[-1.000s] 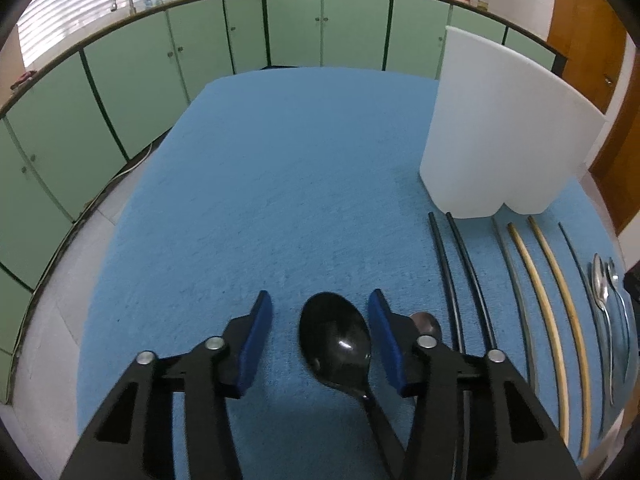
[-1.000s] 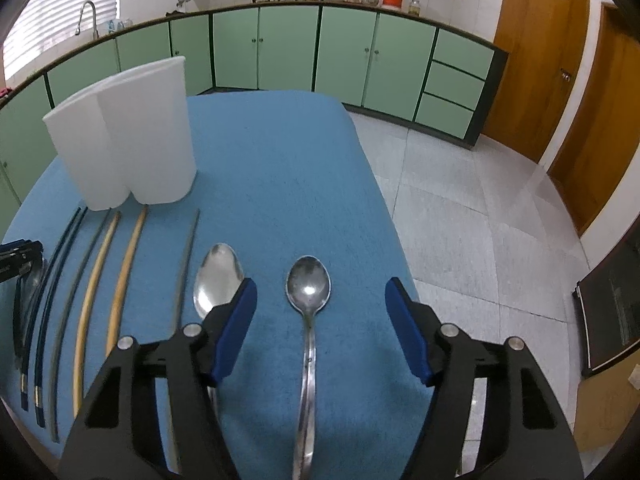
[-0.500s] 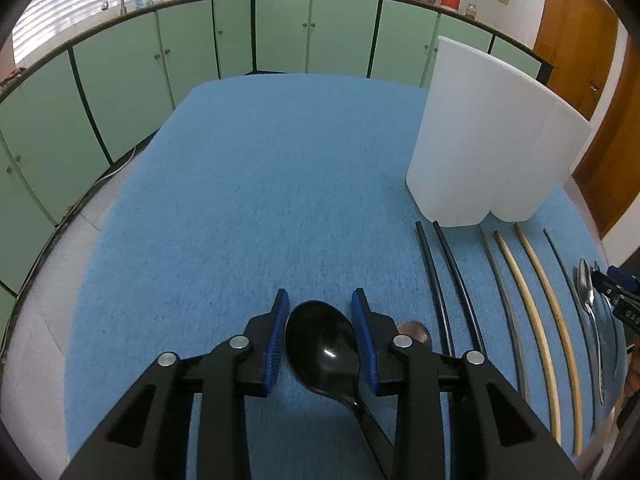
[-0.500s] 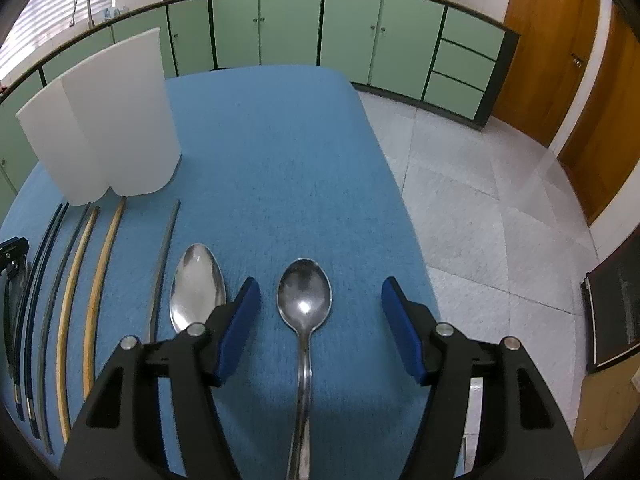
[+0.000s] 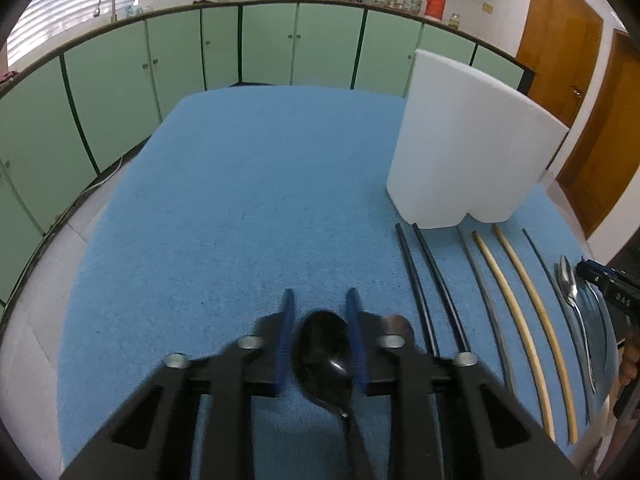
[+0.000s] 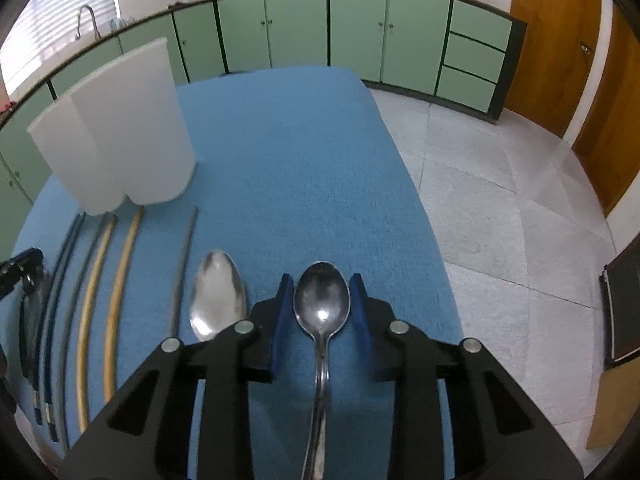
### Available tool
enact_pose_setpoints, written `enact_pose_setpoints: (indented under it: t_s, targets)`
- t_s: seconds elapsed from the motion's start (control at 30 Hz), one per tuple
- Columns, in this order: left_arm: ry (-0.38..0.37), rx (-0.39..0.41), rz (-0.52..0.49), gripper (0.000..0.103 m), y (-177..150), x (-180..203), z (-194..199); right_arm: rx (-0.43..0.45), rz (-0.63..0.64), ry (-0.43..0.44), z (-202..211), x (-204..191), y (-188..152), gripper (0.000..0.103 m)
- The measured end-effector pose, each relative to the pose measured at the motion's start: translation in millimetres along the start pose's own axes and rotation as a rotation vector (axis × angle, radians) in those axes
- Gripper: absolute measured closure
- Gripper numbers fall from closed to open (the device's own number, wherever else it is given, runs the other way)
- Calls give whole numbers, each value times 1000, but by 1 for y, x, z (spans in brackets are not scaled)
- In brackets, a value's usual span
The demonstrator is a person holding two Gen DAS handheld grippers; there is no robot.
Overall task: Organize utensils
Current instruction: 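Lift both spoons and drop them into the white utensil holder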
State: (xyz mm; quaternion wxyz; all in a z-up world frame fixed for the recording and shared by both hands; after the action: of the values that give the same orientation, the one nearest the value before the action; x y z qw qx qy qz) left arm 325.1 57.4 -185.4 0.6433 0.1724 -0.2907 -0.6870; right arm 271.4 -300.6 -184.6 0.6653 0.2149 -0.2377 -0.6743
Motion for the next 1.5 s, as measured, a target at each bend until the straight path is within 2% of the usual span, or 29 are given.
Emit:
enact_pose_setpoints:
  t_s: [0.1, 0.47, 0.57, 0.77, 0.93, 1.2, 1.33, 1.5]
  targets:
    - [-28, 10, 7, 100, 2, 1, 7, 28, 5, 5, 10, 1, 3, 76]
    - [-17, 21, -21, 100, -5, 0, 15, 40, 3, 11, 18, 1, 3, 76]
    - [-28, 54, -23, 100, 1, 5, 24, 83, -3, 26, 30, 1, 11, 76]
    - [-42, 189, -16, 101, 31, 12, 58, 205, -10, 38, 64, 1, 38, 76]
    - [-39, 337, -7, 101, 61, 16, 94, 315, -8, 77, 91, -5, 68, 76]
    - [-52, 577, -57, 101, 134, 48, 143, 516, 43, 131, 140, -27, 145, 76]
    - [-43, 685, -99, 101, 172, 71, 151, 603, 60, 149, 155, -38, 184, 76]
    - [-3, 768, -120, 101, 208, 88, 138, 669, 39, 197, 146, -48, 231, 76]
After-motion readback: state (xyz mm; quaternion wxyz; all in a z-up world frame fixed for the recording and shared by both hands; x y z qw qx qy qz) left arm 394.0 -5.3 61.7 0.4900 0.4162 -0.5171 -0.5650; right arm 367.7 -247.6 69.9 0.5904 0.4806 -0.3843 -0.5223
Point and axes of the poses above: each gripper's, at about its wrist camera, not at the fingertips, and z roughly against the way its jaws point, x to its right, y to its top, the point moved 10 cm from there along -z, roughly the way its jaws point, and after that the axes turned 4 degrees about z, right-handed, at the moved point
